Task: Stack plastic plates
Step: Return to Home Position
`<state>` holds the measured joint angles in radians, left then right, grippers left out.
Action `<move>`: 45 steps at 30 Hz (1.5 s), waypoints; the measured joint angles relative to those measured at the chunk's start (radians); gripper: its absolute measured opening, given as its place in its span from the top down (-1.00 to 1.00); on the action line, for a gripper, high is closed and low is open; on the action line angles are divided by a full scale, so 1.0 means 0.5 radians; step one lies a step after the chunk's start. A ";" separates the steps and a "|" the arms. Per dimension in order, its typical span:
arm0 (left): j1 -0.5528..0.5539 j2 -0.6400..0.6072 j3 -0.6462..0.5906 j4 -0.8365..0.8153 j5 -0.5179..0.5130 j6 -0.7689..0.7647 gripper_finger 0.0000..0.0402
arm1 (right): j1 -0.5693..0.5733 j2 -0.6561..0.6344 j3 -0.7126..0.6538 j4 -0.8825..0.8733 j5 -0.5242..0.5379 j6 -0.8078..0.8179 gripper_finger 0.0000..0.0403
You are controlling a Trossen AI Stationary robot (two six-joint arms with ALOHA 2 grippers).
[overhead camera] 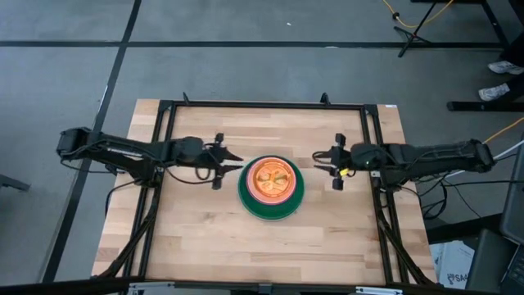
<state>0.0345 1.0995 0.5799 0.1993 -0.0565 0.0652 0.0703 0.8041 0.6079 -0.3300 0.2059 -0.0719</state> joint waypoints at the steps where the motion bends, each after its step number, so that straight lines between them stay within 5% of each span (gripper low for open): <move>1: 0.000 -0.054 -0.055 -0.004 -0.003 -0.002 0.50 | -0.040 -0.010 0.000 -0.007 -0.032 -0.020 0.31; 10: -0.001 -0.370 -0.378 -0.008 -0.105 -0.016 0.50 | -0.344 -0.009 0.000 0.069 -0.391 -0.131 0.31; 17: -0.002 -0.685 -0.534 0.000 -0.108 -0.112 0.50 | -0.433 -0.049 -0.106 0.151 -0.437 -0.169 0.40; 29: -0.002 -0.967 -0.786 0.056 -0.182 -0.165 0.50 | -0.431 -0.769 -0.638 0.468 -0.509 -0.051 0.98; 36: -0.047 -1.094 -1.005 0.313 -0.172 -0.233 0.50 | -0.430 -1.208 -0.885 0.615 -0.538 0.142 0.94; 45: -0.058 -1.325 -1.050 0.204 -0.168 -0.356 0.50 | -0.429 -1.604 -1.089 0.665 -0.539 0.266 0.93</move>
<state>0.0055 0.4369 0.0547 0.3016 -0.1402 -0.1127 -0.1444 0.0023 0.0633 0.0027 -0.0637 0.0608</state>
